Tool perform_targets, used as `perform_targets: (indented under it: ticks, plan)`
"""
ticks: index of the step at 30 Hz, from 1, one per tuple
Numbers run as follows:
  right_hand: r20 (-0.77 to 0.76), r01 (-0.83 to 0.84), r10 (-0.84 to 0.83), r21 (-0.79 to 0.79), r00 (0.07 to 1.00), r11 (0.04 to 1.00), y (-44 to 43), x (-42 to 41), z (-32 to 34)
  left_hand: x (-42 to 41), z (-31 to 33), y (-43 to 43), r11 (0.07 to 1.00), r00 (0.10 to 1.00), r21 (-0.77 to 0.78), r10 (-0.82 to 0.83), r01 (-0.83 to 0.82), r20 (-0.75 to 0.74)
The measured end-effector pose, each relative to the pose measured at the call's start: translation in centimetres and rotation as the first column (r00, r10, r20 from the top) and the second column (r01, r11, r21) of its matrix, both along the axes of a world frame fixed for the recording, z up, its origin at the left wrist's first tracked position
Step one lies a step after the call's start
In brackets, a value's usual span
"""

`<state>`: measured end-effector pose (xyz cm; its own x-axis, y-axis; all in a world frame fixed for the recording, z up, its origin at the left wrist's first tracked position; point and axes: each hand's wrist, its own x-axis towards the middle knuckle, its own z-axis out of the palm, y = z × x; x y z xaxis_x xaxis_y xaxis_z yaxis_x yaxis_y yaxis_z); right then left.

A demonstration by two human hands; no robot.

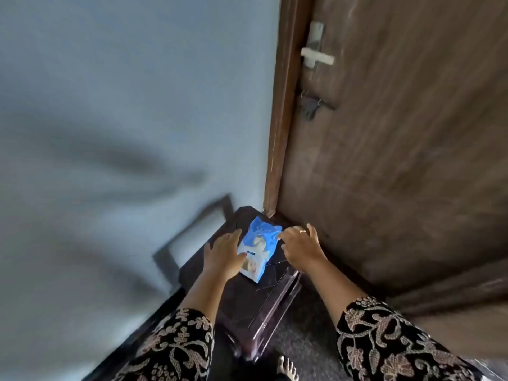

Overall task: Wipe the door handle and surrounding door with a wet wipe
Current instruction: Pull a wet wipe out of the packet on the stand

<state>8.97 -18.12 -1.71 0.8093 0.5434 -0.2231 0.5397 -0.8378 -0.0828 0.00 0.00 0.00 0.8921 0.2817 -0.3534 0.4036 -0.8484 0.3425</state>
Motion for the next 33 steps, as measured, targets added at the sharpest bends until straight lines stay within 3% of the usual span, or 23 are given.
perform_targets:
  ticks: [4,7,24,28,33]
  plan:
    - [-0.098,-0.057,0.05,-0.068,0.994,0.996,0.0,2.1,-4.1,0.3,-3.8,-1.2,0.993,0.986,-0.076,0.074,-0.086,-0.151]
    - [-0.14,-0.078,0.074,-0.02,0.987,0.997,1.1,3.6,-6.4,0.4,-6.1,-1.7,0.987,0.973,-0.088,0.116,-0.136,-0.2]
    - [-0.339,0.252,-0.186,0.162,0.922,0.954,5.3,5.7,-13.2,4.1,-13.6,-3.6,0.954,0.959,-0.094,0.278,-0.283,-0.062]
    - [-0.48,0.425,-0.25,0.298,0.841,0.855,5.4,5.5,-13.2,5.0,-13.9,-3.5,0.943,0.951,-0.123,0.309,-0.311,-0.031]
    - [-0.652,0.582,-0.193,0.454,0.733,0.675,5.1,4.9,-12.6,6.3,-13.7,-3.9,0.898,0.904,-0.22,0.411,-0.38,0.116]
